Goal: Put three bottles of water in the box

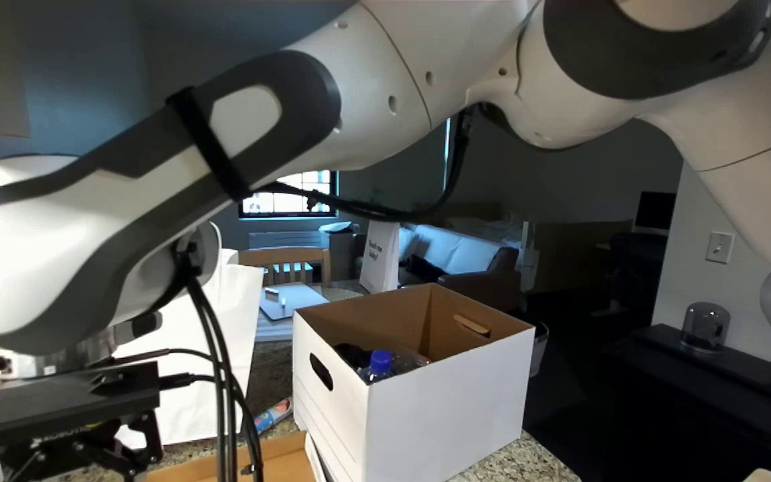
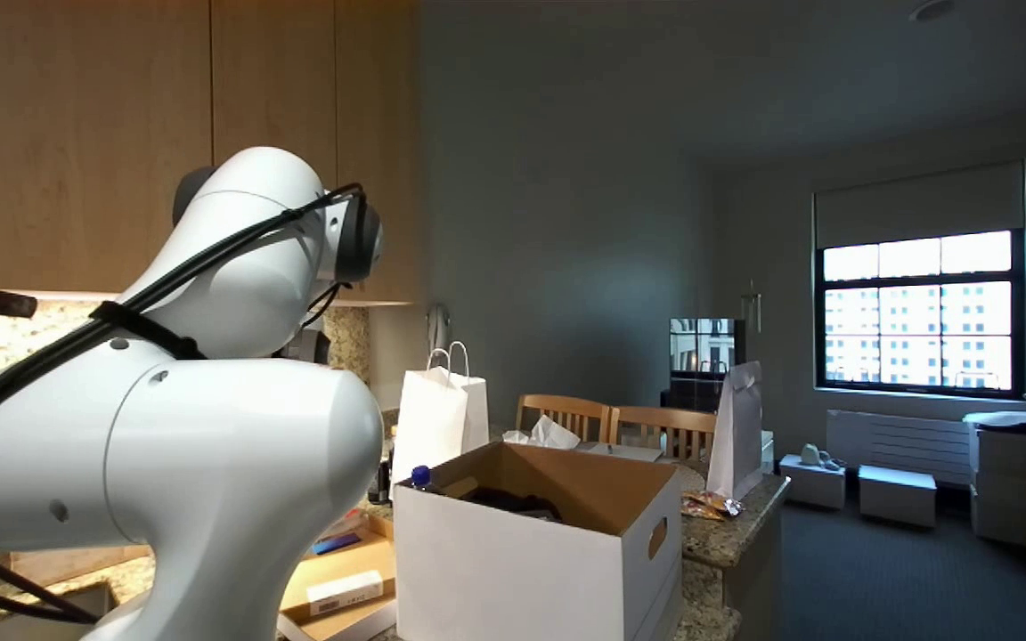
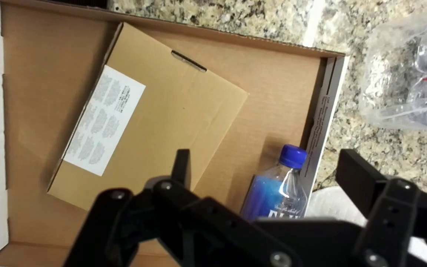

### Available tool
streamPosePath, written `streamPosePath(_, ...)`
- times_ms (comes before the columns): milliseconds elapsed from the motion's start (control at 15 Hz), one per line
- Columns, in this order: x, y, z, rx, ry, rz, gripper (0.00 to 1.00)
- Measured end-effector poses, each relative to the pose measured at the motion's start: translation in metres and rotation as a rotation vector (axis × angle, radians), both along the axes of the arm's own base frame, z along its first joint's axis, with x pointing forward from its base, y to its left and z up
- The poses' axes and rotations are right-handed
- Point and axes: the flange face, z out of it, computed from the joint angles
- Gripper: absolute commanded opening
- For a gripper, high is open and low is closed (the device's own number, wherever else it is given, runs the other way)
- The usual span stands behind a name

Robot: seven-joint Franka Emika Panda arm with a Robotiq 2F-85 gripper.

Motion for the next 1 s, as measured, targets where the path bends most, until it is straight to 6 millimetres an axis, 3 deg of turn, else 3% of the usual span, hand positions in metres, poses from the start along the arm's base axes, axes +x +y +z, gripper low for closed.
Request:
streamPosePath(400,-0.013,0.036,-0.04,0.005,0.028,0.028,1.0)
streamPosePath(1000,0.019,0.044,-0.079,-0.037,0.042,0.078,1.0)
